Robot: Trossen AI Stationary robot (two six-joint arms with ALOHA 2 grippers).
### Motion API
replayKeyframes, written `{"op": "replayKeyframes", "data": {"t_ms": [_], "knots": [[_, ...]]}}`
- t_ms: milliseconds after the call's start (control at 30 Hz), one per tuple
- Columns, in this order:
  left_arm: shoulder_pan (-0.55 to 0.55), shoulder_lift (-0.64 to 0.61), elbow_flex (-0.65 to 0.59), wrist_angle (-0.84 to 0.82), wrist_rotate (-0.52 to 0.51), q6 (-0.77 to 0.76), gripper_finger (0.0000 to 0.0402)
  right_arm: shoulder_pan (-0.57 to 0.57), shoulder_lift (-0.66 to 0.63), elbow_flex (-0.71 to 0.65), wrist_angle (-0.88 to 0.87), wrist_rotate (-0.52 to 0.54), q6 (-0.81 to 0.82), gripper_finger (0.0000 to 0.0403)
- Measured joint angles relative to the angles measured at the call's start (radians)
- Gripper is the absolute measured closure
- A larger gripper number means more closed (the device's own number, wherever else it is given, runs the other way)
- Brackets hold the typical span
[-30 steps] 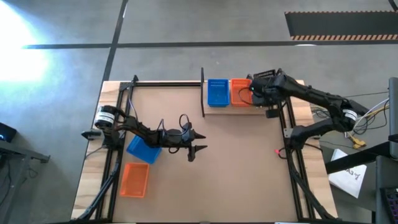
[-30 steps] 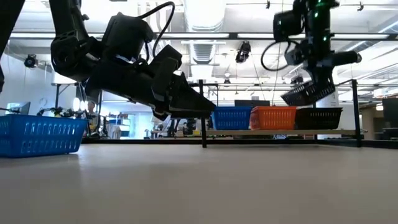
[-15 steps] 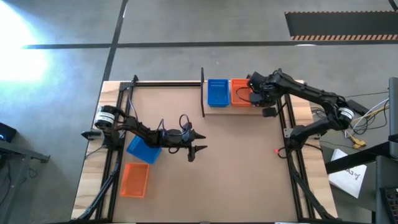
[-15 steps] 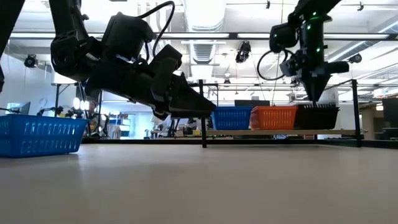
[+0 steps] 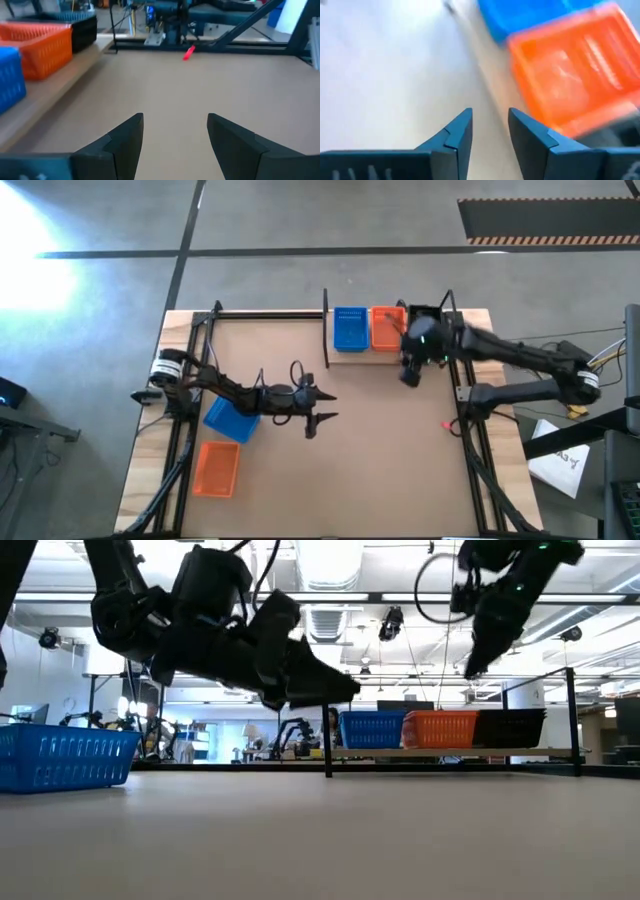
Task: Stack baskets on shelf by color
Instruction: Stack the black basket on the other black basket on the shelf
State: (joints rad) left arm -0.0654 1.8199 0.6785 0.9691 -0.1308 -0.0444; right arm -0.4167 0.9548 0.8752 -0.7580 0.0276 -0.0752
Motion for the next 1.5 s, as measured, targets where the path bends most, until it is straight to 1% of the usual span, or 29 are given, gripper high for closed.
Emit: {"op": "replayKeyframes", "data": {"t_ms": [67,100,200,233,267,367,467,567,633,767,800,867,1000,1167,1367,1500], "knots": [[0.000,-0.024,0.000,-0.012,0.010,0.022,0.0196,0.099,-0.044,-0.075,0.100,0.049,0.042,0.0296],[0.000,-0.034,0.000,-0.016,0.013,0.029,0.0196,0.141,-0.057,-0.098,0.115,0.105,0.061,0.0301],[0.000,-0.062,-0.005,-0.016,0.015,0.056,0.0196,0.232,-0.076,-0.122,0.083,0.348,0.121,0.0319],[0.000,-0.071,-0.005,-0.020,0.016,0.063,0.0196,0.245,-0.077,-0.122,0.074,0.417,0.137,0.0326],[0.000,-0.074,-0.007,-0.022,0.017,0.070,0.0196,0.247,-0.077,-0.116,0.065,0.456,0.142,0.0332],[0.000,-0.075,-0.008,-0.020,0.020,0.077,0.0196,0.213,-0.067,-0.054,0.013,0.470,0.110,0.0348],[0.000,-0.068,-0.009,-0.018,0.020,0.077,0.0196,0.109,-0.033,0.037,-0.073,0.472,0.052,0.0359],[0.000,-0.058,-0.007,-0.015,0.021,0.066,0.0196,-0.070,0.018,0.120,-0.077,0.452,-0.015,0.0369],[0.000,-0.057,-0.003,-0.009,0.021,0.051,0.0196,-0.216,0.068,0.163,-0.074,0.373,-0.073,0.0376],[-0.001,-0.057,-0.001,-0.006,0.021,0.039,0.0196,-0.498,0.197,0.217,-0.065,0.154,-0.114,0.0391],[-0.003,-0.057,-0.001,-0.007,0.021,0.022,0.0196,-0.549,0.234,0.227,-0.065,0.118,-0.112,0.0393],[-0.006,-0.057,-0.001,-0.006,0.022,-0.006,0.0196,-0.618,0.302,0.240,-0.067,0.083,-0.106,0.0394],[-0.011,-0.057,-0.002,-0.008,0.023,-0.028,0.0196,-0.644,0.420,0.251,-0.058,0.067,-0.126,0.0394],[-0.014,-0.057,-0.002,-0.008,0.024,-0.028,0.0196,-0.618,0.496,0.251,-0.013,0.098,-0.165,0.0394],[-0.014,-0.057,-0.003,-0.008,0.023,-0.028,0.0196,-0.585,0.484,0.247,0.039,0.067,-0.241,0.0394],[-0.013,-0.057,-0.003,-0.008,0.023,-0.028,0.0196,-0.567,0.465,0.243,0.054,-0.036,-0.271,0.0394]]}}
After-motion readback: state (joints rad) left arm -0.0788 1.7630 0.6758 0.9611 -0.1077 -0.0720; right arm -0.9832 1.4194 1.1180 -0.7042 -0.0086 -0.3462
